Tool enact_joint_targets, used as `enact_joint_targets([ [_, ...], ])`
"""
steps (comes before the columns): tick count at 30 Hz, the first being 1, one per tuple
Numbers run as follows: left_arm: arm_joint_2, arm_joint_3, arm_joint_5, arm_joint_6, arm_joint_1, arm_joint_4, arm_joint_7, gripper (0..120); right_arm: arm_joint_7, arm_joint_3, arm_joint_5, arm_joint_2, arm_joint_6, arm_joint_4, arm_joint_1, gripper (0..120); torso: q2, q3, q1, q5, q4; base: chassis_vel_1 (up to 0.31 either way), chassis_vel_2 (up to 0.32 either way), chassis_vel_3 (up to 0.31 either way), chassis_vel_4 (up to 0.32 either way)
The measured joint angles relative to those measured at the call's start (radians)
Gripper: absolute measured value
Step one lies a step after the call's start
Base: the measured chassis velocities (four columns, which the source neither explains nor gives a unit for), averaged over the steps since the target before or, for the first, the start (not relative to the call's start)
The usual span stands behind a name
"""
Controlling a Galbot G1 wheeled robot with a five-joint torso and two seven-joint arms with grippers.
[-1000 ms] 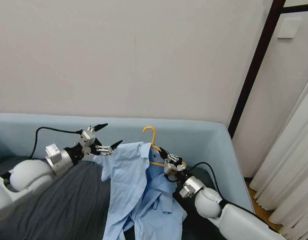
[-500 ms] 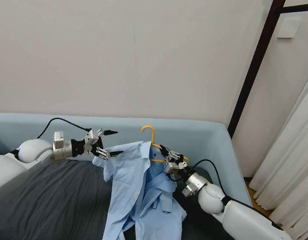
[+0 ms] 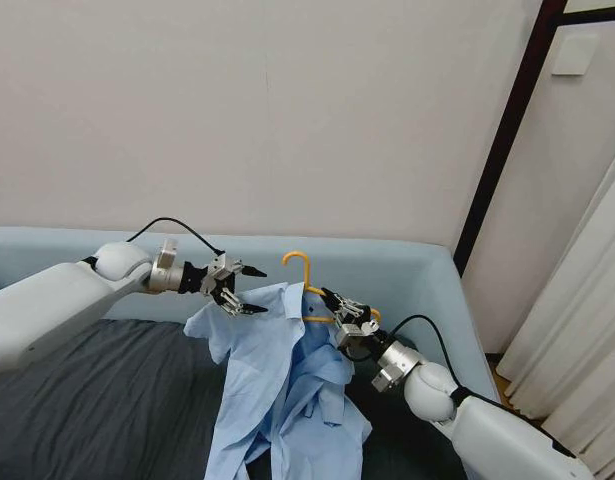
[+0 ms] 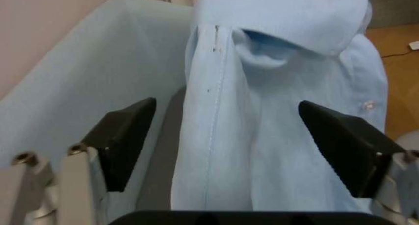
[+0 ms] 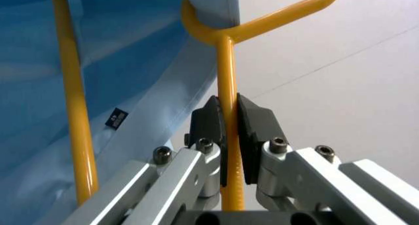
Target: Pick up the clothes from the sofa and hang them on the clothes hanger.
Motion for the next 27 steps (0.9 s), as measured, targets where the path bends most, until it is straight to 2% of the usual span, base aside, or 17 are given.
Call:
enact_joint_targets([
  [2, -0.024, 0.000, 0.014, 0.000, 0.001, 0.036, 0.012, 71, 0.000, 0.007, -0.005, -0.004, 0.008, -0.003, 0.000, 5, 0.000, 0.000, 0.000, 0.0001, 0.0003, 0.000, 0.000, 0.000, 0.000],
  [6, -0.039, 0.000, 0.024, -0.004, 0.006, 0.064, 0.015, 63, -0.001, 0.008, -0.008, -0.005, 0.013, -0.006, 0.000, 5, 0.000, 0.000, 0.000, 0.0000, 0.0001, 0.000, 0.000, 0.000, 0.000],
  [8, -0.046, -0.006, 0.028, -0.013, 0.013, 0.074, 0.015, 53, -0.002, 0.010, -0.012, -0.005, 0.016, -0.006, -0.002, 5, 0.000, 0.000, 0.000, 0.0002, 0.0000, 0.000, 0.000, 0.000, 0.000],
  [10, -0.046, -0.013, 0.028, -0.015, 0.023, 0.074, 0.013, 43, -0.003, 0.011, -0.019, -0.004, 0.019, -0.005, -0.004, 5, 0.000, 0.000, 0.000, 0.0001, -0.0001, 0.000, 0.000, 0.000, 0.000],
  [11, -0.046, -0.013, 0.028, -0.015, 0.023, 0.074, 0.013, 43, -0.003, 0.011, -0.019, -0.004, 0.019, -0.005, -0.004, 5, 0.000, 0.000, 0.000, 0.0001, -0.0001, 0.000, 0.000, 0.000, 0.000],
  [15, -0.035, -0.019, 0.031, -0.022, 0.037, 0.062, 0.012, 25, -0.003, 0.012, -0.022, -0.004, 0.022, -0.007, -0.005, 4, 0.000, 0.000, 0.000, 0.0001, 0.0001, 0.000, 0.000, 0.000, 0.000],
  [16, -0.035, -0.019, 0.031, -0.022, 0.037, 0.062, 0.012, 25, -0.003, 0.012, -0.022, -0.004, 0.022, -0.007, -0.005, 4, 0.000, 0.000, 0.000, 0.0001, 0.0001, 0.000, 0.000, 0.000, 0.000],
  [20, -0.027, -0.032, 0.032, -0.034, 0.056, 0.043, 0.005, 10, -0.003, 0.010, -0.022, 0.000, 0.023, -0.010, -0.003, 5, 0.000, 0.000, 0.000, 0.0001, -0.0001, 0.000, 0.000, 0.000, 0.000],
  [27, -0.010, -0.051, 0.042, -0.050, 0.091, 0.027, -0.003, 7, -0.004, -0.001, -0.021, 0.000, 0.023, -0.007, 0.001, 5, 0.000, 0.000, 0.000, 0.0000, 0.0000, 0.000, 0.000, 0.000, 0.000],
])
